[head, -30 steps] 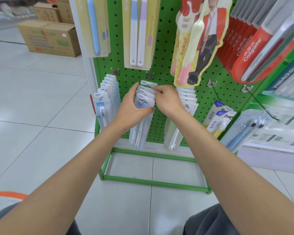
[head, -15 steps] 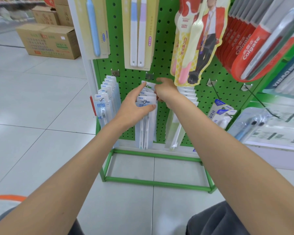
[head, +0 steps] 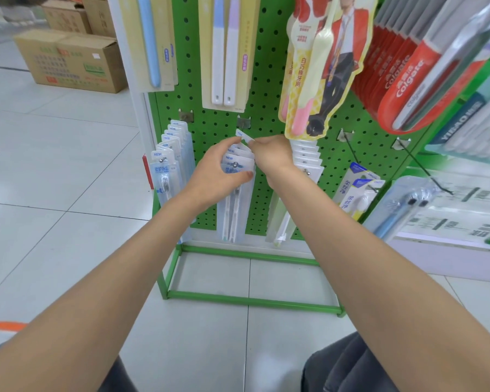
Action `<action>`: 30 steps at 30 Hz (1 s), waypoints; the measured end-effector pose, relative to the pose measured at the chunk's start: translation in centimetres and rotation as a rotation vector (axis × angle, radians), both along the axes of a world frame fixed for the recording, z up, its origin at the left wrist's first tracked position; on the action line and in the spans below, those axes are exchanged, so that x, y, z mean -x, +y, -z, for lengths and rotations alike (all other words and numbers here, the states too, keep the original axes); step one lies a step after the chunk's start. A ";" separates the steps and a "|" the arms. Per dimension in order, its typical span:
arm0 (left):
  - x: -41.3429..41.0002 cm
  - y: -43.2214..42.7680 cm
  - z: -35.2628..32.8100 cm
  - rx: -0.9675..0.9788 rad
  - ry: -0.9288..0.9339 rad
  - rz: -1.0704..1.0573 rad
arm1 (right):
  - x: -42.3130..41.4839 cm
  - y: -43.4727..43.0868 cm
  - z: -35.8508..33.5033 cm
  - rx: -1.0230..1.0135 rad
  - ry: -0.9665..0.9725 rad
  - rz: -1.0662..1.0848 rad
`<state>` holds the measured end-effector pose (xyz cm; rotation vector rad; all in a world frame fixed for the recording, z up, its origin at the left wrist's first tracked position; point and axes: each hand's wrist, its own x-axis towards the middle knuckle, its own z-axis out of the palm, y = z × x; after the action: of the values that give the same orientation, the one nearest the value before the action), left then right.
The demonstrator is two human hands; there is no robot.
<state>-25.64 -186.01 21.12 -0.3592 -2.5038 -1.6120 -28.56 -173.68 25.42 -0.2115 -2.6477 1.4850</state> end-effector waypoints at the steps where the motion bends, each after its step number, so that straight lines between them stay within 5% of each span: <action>1: 0.0 0.0 0.0 0.013 0.004 0.004 | -0.2 0.0 0.0 0.020 0.006 0.018; 9: 0.2 0.0 0.3 0.033 0.028 -0.003 | -2.6 0.0 1.3 0.155 0.065 0.143; 30: -0.6 0.2 0.4 0.110 0.056 -0.063 | -9.6 2.0 3.2 0.005 0.247 0.192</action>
<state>-25.06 -185.81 20.75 -0.3300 -2.5417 -1.4249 -18.93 -171.68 22.22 -0.2567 -2.3579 1.3615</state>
